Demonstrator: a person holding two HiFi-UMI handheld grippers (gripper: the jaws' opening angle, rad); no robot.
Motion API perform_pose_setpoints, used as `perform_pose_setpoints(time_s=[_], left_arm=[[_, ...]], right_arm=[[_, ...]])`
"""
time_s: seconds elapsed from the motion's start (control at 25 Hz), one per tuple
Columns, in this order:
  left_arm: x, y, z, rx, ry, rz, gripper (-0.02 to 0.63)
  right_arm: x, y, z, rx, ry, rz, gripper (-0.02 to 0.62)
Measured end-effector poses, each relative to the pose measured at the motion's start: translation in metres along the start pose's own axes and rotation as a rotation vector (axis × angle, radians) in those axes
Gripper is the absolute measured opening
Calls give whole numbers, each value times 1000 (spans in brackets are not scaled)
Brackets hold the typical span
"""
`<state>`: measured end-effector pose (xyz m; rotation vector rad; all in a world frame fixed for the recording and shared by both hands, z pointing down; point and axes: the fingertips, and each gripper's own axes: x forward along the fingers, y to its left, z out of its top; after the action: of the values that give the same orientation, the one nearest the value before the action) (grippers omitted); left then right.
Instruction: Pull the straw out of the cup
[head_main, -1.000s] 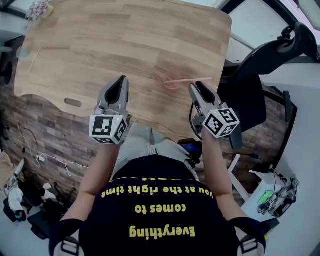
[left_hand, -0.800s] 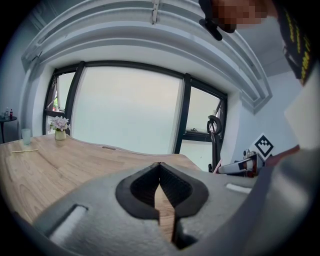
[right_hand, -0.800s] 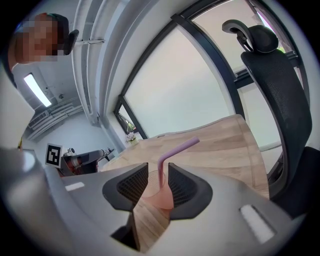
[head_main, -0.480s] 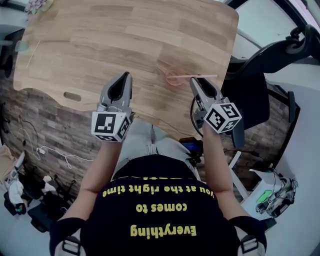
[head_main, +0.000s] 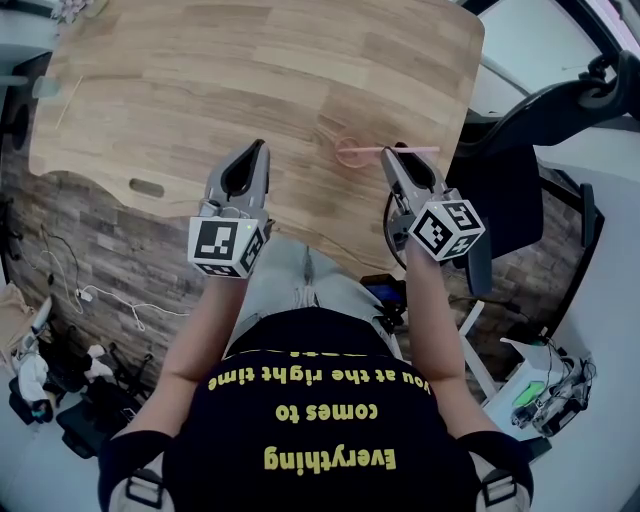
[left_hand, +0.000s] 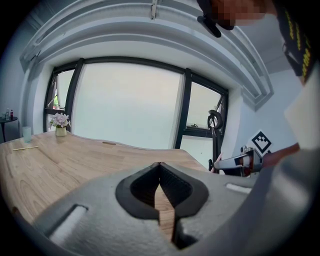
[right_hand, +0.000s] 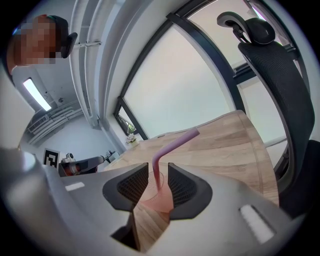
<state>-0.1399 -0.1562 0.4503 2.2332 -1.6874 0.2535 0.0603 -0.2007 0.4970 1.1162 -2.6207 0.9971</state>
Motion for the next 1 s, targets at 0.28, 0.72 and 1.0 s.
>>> perform_pose_setpoints(time_s=[0.28, 0.72, 1.0], left_arm=[[3, -2, -1, 4, 7, -4, 0], [7, 3, -2, 10, 17, 0, 0], [12, -1, 1, 13, 13, -16, 0]], right_arm=[[6, 0, 0, -10, 6, 6, 121], [12, -1, -4, -19, 28, 7, 55], [14, 1, -3, -31, 35, 11, 44]])
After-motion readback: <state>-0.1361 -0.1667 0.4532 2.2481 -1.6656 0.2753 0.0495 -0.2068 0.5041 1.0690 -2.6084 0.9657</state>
